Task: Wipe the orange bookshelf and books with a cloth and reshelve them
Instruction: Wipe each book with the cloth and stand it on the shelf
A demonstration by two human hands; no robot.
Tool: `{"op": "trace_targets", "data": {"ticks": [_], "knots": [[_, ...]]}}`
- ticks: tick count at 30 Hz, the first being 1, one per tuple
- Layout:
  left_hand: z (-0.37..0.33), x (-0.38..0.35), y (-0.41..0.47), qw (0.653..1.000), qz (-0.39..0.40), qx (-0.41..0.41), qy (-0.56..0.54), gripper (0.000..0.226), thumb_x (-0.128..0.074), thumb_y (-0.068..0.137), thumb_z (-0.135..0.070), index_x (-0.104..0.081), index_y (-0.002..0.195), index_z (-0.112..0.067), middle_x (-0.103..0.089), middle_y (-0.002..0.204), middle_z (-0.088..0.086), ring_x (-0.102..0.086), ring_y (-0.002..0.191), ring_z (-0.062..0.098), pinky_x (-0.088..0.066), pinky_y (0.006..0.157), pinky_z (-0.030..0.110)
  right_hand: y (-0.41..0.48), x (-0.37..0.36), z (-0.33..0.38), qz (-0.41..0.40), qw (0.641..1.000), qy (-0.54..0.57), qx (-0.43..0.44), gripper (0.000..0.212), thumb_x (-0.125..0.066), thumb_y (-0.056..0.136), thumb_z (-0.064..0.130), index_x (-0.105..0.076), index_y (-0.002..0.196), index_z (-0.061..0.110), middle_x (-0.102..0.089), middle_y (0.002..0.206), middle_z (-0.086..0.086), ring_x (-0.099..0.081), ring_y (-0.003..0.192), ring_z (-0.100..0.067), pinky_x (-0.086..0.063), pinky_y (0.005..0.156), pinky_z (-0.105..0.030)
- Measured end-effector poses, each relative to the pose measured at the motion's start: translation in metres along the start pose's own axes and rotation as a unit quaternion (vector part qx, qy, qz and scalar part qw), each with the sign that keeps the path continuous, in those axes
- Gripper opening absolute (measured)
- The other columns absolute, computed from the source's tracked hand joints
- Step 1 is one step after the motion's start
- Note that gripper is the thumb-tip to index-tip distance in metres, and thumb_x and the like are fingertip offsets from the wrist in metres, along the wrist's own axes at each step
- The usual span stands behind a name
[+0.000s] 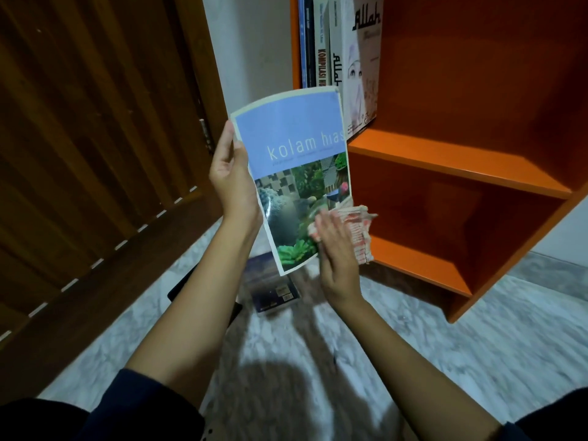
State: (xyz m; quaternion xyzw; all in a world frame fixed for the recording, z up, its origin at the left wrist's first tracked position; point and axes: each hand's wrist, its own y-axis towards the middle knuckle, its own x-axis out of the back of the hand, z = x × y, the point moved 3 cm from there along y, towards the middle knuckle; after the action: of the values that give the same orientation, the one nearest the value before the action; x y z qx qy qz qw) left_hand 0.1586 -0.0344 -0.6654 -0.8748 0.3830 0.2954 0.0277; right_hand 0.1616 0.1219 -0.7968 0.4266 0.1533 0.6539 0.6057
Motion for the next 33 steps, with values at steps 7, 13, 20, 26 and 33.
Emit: {"op": "trace_targets", "data": {"ticks": [7,13,20,26,33], "knots": [[0.000,-0.031,-0.007,0.997,0.080,-0.006,-0.004,0.037,-0.053,0.094,-0.007,-0.051,0.131,-0.006,-0.052,0.137,0.011,-0.050,0.126,0.025,-0.043,0.103,0.049,0.073,0.042,-0.014,-0.179,0.937,0.174,-0.244,0.038,-0.035,0.103,0.015,-0.042,0.140,0.010,-0.043,0.138,0.008,-0.039,0.123,0.012,-0.032,0.095,-0.001],[-0.005,-0.078,0.008,0.995,0.082,-0.062,-0.017,0.033,-0.052,0.094,-0.007,-0.054,0.126,-0.016,-0.055,0.135,0.003,-0.053,0.124,0.020,-0.048,0.099,0.044,0.146,0.070,-0.041,-0.169,0.942,0.193,-0.216,0.034,-0.037,0.103,0.024,-0.048,0.134,0.016,-0.051,0.137,-0.002,-0.047,0.126,-0.012,-0.042,0.105,-0.035],[0.004,-0.153,0.037,0.979,0.105,-0.163,-0.056,0.034,-0.042,0.098,-0.005,-0.051,0.122,-0.028,-0.058,0.118,-0.020,-0.056,0.116,0.004,-0.049,0.098,0.034,0.238,0.106,-0.080,-0.191,0.964,0.144,-0.113,0.030,-0.048,0.098,0.027,-0.047,0.123,0.043,-0.049,0.138,0.003,-0.033,0.137,-0.026,-0.033,0.109,-0.052],[0.030,-0.201,0.071,0.952,0.103,-0.288,-0.002,0.041,-0.034,0.101,-0.007,-0.033,0.142,-0.009,-0.037,0.144,-0.010,-0.046,0.120,-0.011,-0.041,0.099,0.015,0.307,0.114,-0.120,-0.200,0.956,0.198,-0.081,0.031,-0.049,0.098,0.020,-0.055,0.124,0.037,-0.054,0.132,0.000,-0.051,0.125,-0.015,-0.042,0.105,-0.045],[0.077,-0.204,0.096,0.921,0.114,-0.355,0.112,0.044,-0.029,0.101,-0.010,-0.020,0.142,-0.026,-0.016,0.157,0.002,-0.011,0.145,0.008,-0.015,0.116,0.020,0.310,0.079,-0.177,-0.192,0.966,0.132,-0.114,0.029,-0.044,0.094,0.045,-0.049,0.119,0.061,-0.045,0.142,0.004,-0.043,0.131,-0.016,-0.037,0.108,-0.045]]}}
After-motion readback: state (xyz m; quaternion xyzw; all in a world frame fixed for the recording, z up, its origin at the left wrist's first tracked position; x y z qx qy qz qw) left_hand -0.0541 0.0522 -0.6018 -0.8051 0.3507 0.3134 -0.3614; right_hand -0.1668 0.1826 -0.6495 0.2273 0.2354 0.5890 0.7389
